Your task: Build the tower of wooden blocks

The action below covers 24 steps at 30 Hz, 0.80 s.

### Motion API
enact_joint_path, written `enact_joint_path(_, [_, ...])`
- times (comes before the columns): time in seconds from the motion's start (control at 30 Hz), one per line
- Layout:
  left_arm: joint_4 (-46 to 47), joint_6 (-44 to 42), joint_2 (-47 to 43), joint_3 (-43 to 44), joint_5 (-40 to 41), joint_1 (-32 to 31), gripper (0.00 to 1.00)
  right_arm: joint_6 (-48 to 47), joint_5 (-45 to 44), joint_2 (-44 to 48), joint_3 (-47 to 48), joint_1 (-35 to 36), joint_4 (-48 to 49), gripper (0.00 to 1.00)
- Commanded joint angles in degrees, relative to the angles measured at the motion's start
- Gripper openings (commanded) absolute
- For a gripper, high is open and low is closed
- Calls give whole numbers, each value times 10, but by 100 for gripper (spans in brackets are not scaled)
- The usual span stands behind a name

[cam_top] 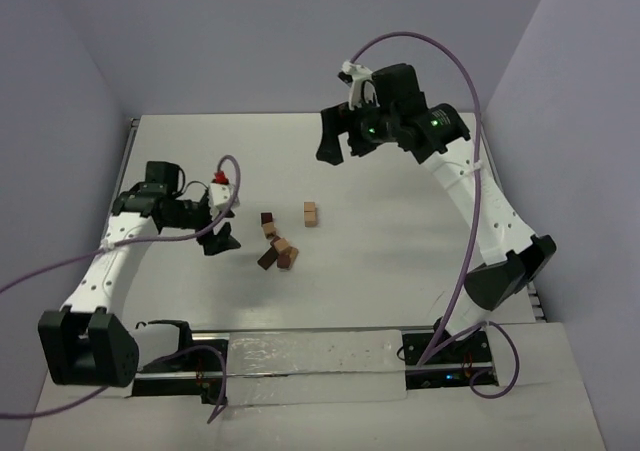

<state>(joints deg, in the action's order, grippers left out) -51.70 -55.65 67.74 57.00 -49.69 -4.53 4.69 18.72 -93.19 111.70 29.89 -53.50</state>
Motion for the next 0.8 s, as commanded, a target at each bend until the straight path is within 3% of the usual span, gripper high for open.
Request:
enact_joint_path(0.0, [-114, -246, 61, 19, 13, -50, 87, -40, 74, 41, -69, -51, -33, 100])
enact_joint_path(0.17, [46, -184, 79, -39, 38, -106, 83, -41, 42, 95, -146, -81, -9, 100])
enact_joint_path(0.2, [138, -141, 81, -63, 52, -119, 80, -40, 38, 102, -152, -85, -8, 100])
enact_joint_path(0.27, [213, -57, 92, -80, 91, -140, 74, -40, 36, 103, -157, -90, -9, 100])
enact_joint_path(0.5, [249, 123, 119, -84, 201, -194, 63, -37, 28, 91, -154, -92, -14, 100])
enact_joint_path(0.77, [239, 262, 110, -105, 273, -235, 62, -30, 32, 84, -166, -92, -8, 100])
